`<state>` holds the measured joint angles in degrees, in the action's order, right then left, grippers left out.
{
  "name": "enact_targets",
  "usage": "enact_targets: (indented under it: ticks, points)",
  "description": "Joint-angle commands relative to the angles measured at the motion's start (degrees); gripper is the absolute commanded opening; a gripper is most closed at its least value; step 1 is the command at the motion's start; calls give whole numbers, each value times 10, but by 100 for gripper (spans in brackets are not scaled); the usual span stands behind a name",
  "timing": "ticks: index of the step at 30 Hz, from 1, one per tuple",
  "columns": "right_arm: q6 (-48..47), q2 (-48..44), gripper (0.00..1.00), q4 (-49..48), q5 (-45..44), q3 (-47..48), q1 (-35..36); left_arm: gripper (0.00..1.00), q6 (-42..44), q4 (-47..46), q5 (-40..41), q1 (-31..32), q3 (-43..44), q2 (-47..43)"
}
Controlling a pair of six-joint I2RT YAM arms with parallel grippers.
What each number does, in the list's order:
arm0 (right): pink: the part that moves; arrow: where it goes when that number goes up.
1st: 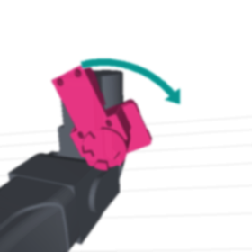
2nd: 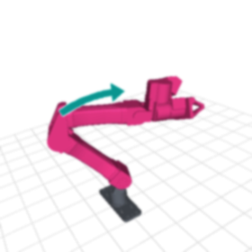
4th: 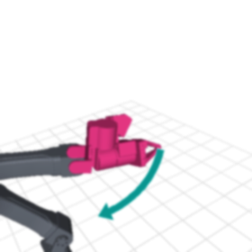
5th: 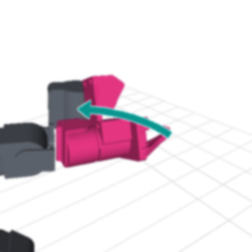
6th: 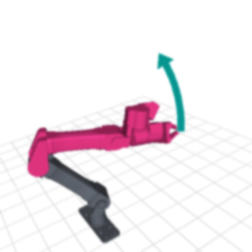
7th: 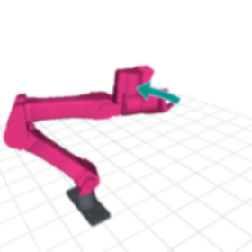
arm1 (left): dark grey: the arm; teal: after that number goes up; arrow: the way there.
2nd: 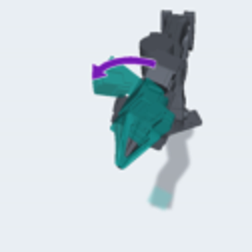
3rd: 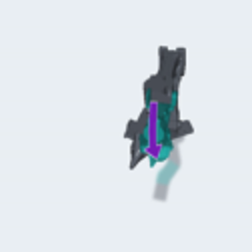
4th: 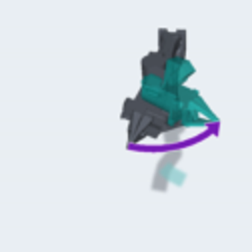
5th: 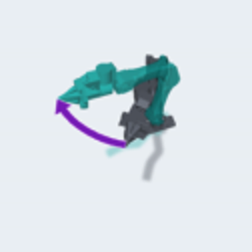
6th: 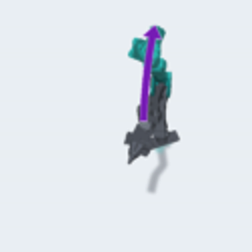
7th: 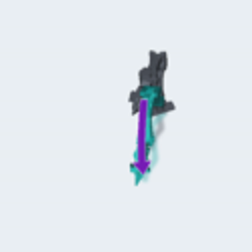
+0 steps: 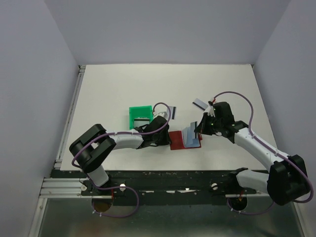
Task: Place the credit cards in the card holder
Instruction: Insert the credit card into the card holder.
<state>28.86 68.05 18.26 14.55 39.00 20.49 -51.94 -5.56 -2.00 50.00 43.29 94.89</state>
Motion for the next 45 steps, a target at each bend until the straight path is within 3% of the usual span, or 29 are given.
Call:
enact_targets:
  ticks: [1,10,45]
  points:
    - [-10,-15,0,26,-29,16,-4,10,6,45,1,3,-13,28]
    - [-29,-21,0,77,-128,26,-4,10,7,45,-2,3,-11,30]
    - [-28,59,0,23,-76,10,-4,10,7,48,-2,3,-10,29]
